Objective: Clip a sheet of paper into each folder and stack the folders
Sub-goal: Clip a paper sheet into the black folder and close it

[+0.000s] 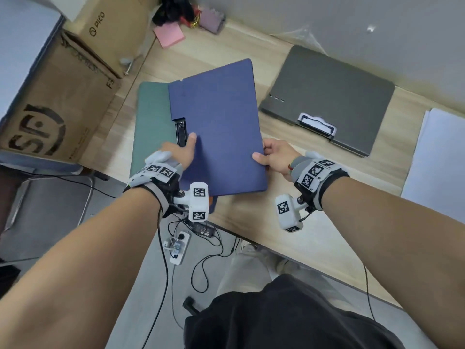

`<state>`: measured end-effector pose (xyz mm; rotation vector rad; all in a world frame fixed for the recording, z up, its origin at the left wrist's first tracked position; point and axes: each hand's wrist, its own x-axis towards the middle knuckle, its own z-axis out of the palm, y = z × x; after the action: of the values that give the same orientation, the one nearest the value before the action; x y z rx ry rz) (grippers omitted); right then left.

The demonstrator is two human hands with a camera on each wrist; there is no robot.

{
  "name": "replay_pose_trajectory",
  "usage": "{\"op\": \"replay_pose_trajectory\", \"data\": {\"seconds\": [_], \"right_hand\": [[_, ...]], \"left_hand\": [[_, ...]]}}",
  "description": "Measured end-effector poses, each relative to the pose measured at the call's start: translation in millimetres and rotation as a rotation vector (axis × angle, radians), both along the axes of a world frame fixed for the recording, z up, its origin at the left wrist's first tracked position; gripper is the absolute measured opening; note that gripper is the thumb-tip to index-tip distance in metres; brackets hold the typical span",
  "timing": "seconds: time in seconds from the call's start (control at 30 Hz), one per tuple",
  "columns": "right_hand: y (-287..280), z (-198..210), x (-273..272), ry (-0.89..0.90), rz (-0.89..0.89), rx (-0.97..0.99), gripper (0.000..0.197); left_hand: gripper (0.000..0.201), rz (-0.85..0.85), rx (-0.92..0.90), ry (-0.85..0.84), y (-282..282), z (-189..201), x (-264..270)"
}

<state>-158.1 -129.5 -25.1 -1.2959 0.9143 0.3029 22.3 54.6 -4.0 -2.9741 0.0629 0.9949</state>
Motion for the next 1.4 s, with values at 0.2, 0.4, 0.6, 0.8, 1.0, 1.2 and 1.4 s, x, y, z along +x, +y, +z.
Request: {"op": "replay_pose_trajectory", "data": {"seconds": [0.2,0.4,0.6,0.8,1.0,1.2,1.4], "right_hand": [[-50,30,-96,0.043,-0.068,0.040,0.030],[-90,38,-191,0.156,-0.359,-0.054,0.026],[-94,29,-257,0.224,-0.546,-0.058,0.030],[-80,8,-295,0.303,-0.523,-0.094,0.024],[-74,4,-311,0.321,-0.567,-0.077,0.019],[-81,10,-316,0.367,-0.551,-0.106,0.014],[-88,9,-312,0.494,-0.445,-0.175,0.044]], "left_hand": [[0.058,-0.001,-0.388,0.168,-79,10,-33],[0.039,-0.200,-0.486,0.375,-143,8,-117],[0.038,-0.425,-0.329,0.445,-156,-18,-202],[0.046,-0.635,-0.015,0.466,-143,-47,-238],[0.048,-0.863,0.180,0.245,-146,-39,-255],[0.039,-0.921,0.226,0.227,-158,-32,-266],[0.047,-0.887,0.229,0.239,-156,-40,-267]]}}
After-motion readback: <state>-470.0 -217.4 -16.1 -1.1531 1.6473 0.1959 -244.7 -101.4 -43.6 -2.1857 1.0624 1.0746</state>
